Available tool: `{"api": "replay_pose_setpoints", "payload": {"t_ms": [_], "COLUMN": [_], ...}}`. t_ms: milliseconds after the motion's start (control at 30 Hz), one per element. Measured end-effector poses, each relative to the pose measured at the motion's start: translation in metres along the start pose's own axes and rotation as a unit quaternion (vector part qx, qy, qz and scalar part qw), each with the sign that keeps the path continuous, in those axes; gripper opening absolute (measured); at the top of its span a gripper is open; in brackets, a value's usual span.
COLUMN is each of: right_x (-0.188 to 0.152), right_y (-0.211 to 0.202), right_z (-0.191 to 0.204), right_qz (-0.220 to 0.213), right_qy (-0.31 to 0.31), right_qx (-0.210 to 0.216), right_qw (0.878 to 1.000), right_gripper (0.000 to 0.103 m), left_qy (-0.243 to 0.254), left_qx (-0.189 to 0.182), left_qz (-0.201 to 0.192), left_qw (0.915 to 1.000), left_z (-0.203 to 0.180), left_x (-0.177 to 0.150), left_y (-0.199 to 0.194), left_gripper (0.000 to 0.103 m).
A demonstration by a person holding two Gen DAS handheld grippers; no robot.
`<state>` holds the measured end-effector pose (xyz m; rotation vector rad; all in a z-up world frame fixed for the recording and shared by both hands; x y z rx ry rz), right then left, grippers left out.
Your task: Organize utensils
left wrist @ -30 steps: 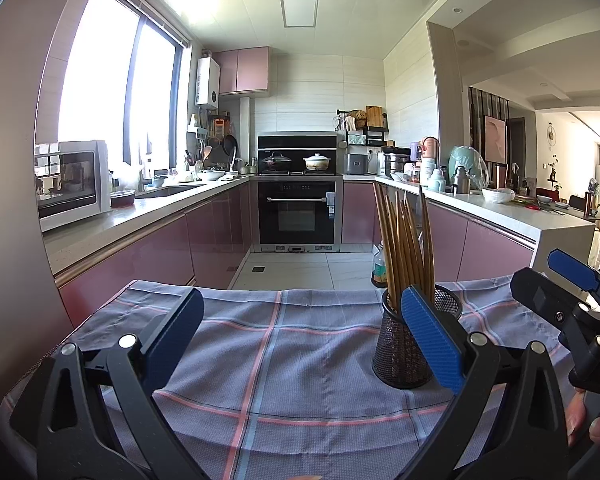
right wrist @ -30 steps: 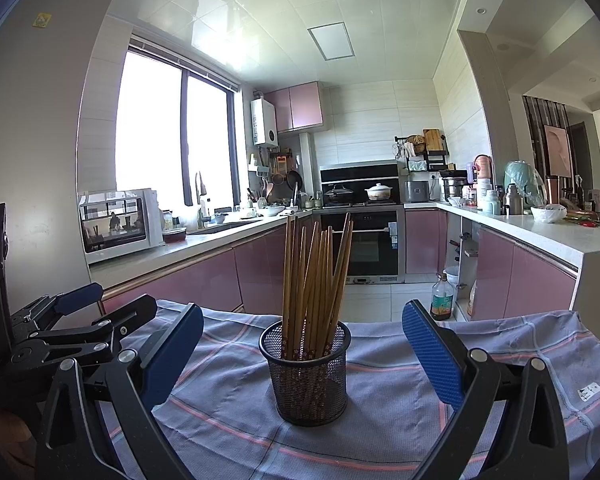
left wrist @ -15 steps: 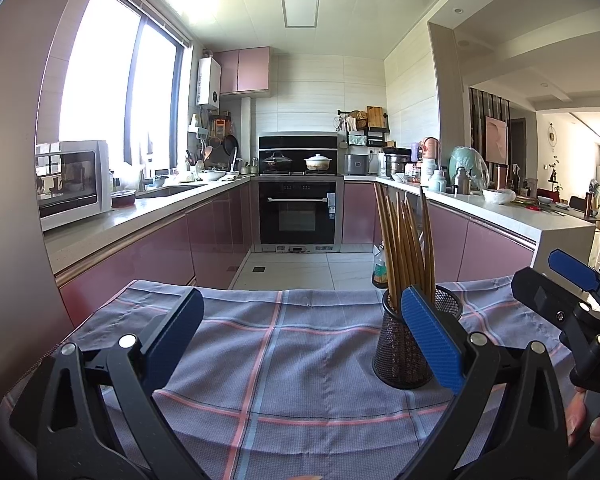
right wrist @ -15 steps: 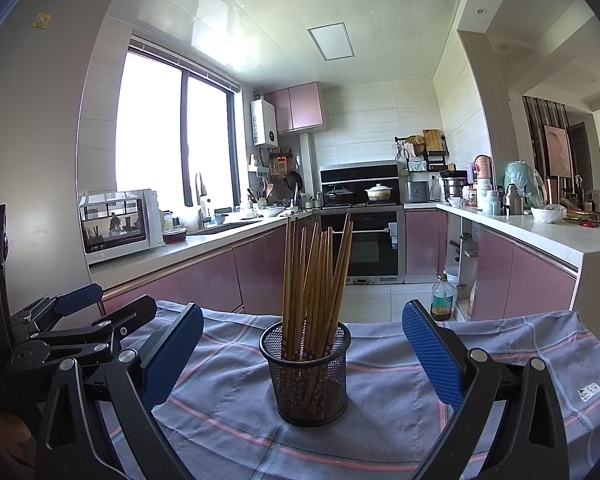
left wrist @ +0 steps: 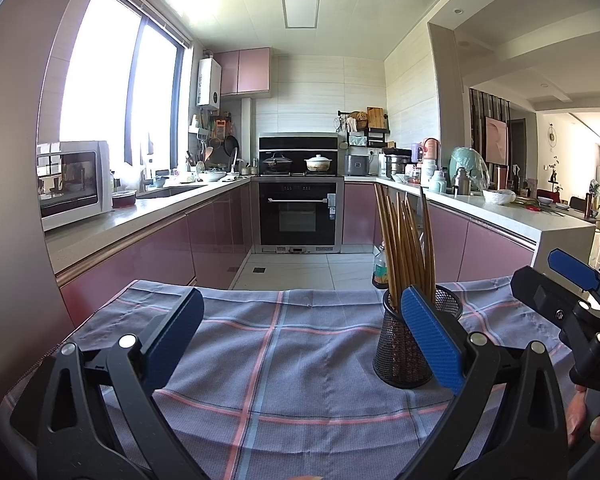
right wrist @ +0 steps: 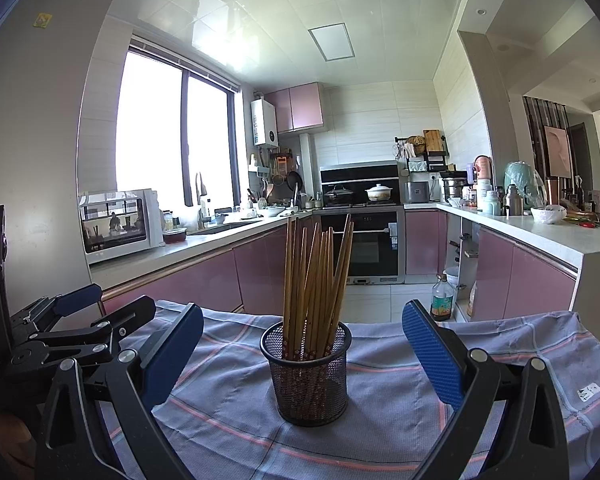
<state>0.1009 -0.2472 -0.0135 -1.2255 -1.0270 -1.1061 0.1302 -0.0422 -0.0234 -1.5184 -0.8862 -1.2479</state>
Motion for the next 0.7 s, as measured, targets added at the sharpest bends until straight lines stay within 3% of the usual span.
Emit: {"api": "replay_pose_setpoints", "payload": {"t_ms": [533, 700], "right_x": [-0.009, -0.032], "right_y": [0.005, 0.030], "right_z": [-0.011, -0.047], "right_qz": [0.017, 0.082], "right_qy": [-0.005, -0.029], "right_qx": [-0.009, -0.052], "right_qw": [1.000, 0.995], "right_gripper": [0.096, 0.096], "left_qy": [-0.004, -0.011], "left_qx": [0.014, 0.017], "left_qz": [0.016, 0.041], "left_qw": [0.9998, 0.9990], "left_z": [0.003, 0.014], "left_x": [-0.011, -0.022], "left_y": [0.005, 0.013], "left_gripper": [0.097, 0.097]}}
Point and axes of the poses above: each gripper's, at about its wrist camera, not at the fingertips, and y roughly the way its jaws point, z to its left, x to its top, the point moved 9 cm from there along y, roughly the way its jaws point, and after that the axes turned 12 degrees about -x, right-handed, at the moved point
